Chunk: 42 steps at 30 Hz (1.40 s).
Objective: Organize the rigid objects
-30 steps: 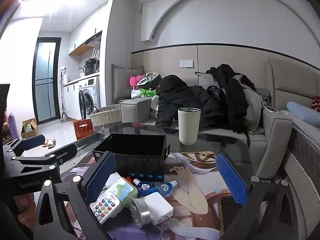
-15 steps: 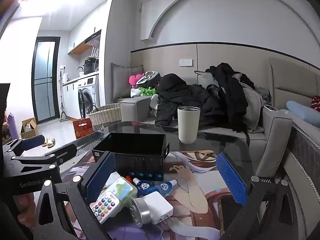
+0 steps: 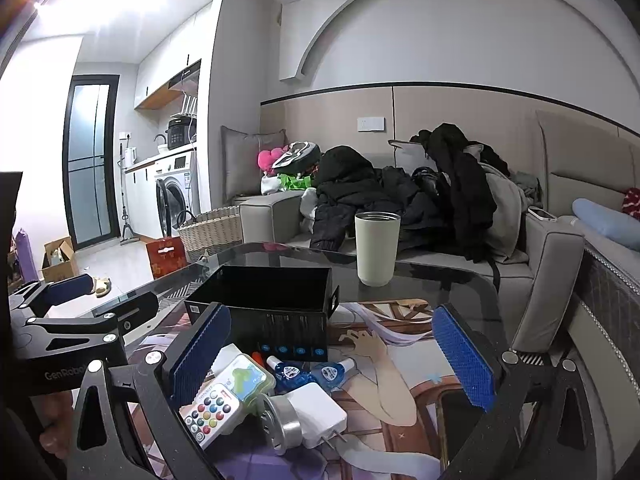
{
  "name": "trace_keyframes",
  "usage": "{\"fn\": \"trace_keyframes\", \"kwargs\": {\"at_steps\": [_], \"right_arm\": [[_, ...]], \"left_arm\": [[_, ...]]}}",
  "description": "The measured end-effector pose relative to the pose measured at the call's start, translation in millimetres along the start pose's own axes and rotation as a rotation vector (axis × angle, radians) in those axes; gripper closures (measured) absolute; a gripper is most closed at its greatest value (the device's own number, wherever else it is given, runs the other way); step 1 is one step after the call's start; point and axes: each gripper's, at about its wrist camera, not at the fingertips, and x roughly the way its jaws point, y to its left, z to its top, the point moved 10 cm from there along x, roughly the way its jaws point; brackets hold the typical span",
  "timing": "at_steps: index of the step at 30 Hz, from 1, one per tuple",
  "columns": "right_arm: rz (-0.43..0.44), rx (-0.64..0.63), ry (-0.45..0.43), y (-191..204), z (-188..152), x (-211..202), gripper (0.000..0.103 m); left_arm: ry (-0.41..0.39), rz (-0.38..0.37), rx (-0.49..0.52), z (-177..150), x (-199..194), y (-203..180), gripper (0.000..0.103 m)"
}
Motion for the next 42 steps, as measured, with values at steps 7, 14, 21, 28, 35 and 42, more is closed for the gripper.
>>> {"fn": "trace_keyframes", "kwargs": {"at_steps": [7, 14, 21, 28, 35, 42], "right_arm": [[-0.002, 0.001, 0.002, -0.4, -0.3, 0.4, 0.000], [0.000, 0.001, 0.004, -0.1, -0.1, 0.4, 0.000], [-0.001, 0.002, 0.004, -0.5, -0.1, 0.9, 0.000], [0.001, 0.001, 0.005, -0.3, -1.6, 1.7, 0.000], [0.001, 0.003, 0.006, -0.7, -1.8, 1.8, 0.000], [0.001, 0.003, 0.006, -0.3, -1.6, 3.1, 0.000]], "left_arm": [[0.002, -0.003, 0.000, -0.1, -2.4, 0.6, 0.000], [0.002, -0.004, -0.002, 0.3, -3.6, 0.2, 0.000], [0.003, -0.010, -0.008, 1.1, -6.0, 1.2, 0.000], [0.005, -0.009, -0.006, 1.9, -5.7, 0.4, 0.000], [0.004, -0.009, -0.006, 2.3, -6.6, 0.8, 0.000], [0.006, -0.010, -0.008, 2.2, -6.8, 0.4, 0.000]]}}
